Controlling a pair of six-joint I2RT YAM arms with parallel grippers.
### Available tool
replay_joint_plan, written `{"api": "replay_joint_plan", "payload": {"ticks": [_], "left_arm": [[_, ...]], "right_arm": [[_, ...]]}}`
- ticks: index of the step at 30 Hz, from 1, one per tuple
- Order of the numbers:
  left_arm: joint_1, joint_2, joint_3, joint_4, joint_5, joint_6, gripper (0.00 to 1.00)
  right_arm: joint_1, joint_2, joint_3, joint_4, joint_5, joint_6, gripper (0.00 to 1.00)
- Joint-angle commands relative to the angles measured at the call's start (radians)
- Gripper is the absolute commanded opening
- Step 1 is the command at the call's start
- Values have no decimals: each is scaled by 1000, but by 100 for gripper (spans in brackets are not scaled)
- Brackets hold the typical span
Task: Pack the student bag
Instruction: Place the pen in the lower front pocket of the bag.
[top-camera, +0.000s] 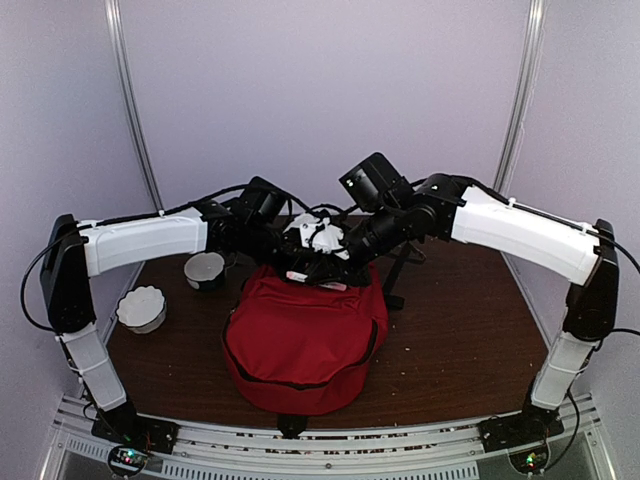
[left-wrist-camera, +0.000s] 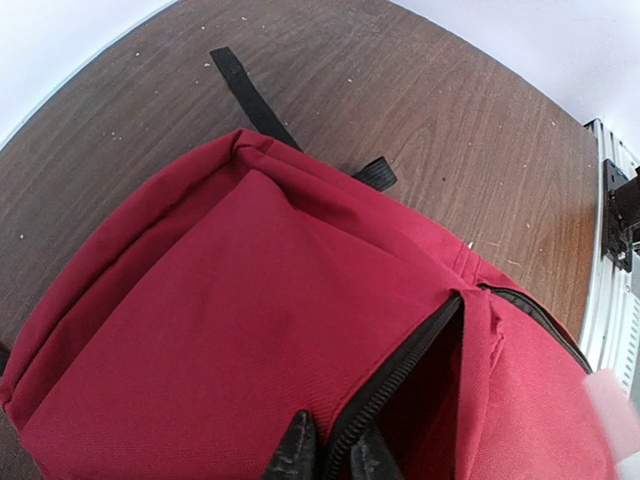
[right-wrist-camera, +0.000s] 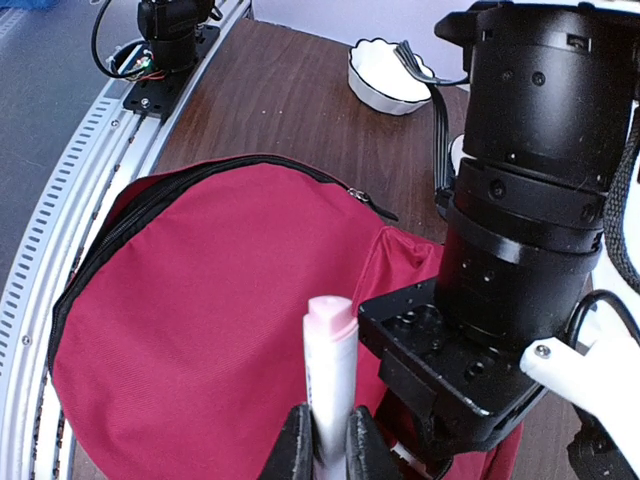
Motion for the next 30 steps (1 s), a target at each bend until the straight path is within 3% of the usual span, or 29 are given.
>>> {"api": "replay_joint_plan", "payload": {"ticks": [1, 11, 30], "left_arm": [[1, 11, 37, 17, 30, 17, 13], [2, 16, 50, -7, 26, 44, 13], [33, 17, 48, 8, 106, 36, 12]], "right_arm": [[-51, 56, 83, 26, -126, -47, 8], [-93, 177, 197, -67, -234, -133, 9], [-100, 168, 104, -43, -163, -239, 10]]}}
